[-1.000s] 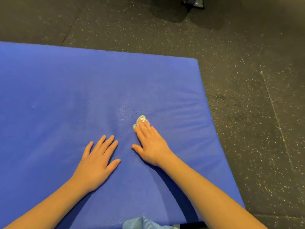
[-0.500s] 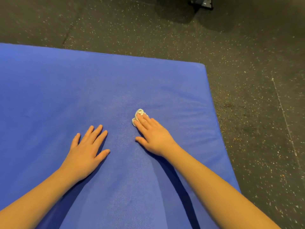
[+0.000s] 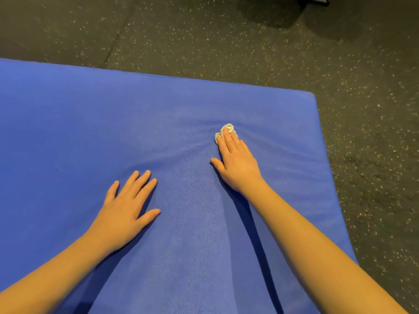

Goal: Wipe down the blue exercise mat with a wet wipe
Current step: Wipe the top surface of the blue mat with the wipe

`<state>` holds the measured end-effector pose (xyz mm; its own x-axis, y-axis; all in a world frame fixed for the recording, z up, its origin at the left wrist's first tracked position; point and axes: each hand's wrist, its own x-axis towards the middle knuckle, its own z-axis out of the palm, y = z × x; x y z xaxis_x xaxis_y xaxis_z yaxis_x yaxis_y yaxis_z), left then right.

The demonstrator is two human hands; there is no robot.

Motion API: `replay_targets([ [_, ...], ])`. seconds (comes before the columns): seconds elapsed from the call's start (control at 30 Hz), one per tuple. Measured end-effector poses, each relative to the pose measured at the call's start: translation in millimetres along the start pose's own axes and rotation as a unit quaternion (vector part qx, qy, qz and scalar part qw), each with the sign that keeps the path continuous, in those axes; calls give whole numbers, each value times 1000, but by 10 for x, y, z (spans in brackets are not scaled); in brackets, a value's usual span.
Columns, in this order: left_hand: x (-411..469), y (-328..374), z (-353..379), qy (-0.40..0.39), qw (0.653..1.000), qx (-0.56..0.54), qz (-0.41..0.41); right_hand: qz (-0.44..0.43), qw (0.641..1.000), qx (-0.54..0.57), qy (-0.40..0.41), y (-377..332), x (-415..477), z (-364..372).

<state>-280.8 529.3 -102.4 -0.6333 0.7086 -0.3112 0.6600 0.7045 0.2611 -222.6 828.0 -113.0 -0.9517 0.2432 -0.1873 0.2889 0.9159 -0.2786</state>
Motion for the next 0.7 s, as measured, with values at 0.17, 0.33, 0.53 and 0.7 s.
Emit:
replay_targets([
  [0.17, 221, -40, -52, 13, 1000, 29, 2, 45, 998, 52, 5, -262, 266, 43],
  [0.33, 205, -33, 11, 4, 996, 88, 12, -70, 997, -42, 2, 25, 420, -48],
  [0.53, 200, -23, 59, 12, 993, 120, 18, 95, 995, 12, -1, 55, 935, -198],
  [0.7, 206, -45, 43, 14, 992, 124, 25, -95, 994, -44, -41, -67, 1033, -223],
])
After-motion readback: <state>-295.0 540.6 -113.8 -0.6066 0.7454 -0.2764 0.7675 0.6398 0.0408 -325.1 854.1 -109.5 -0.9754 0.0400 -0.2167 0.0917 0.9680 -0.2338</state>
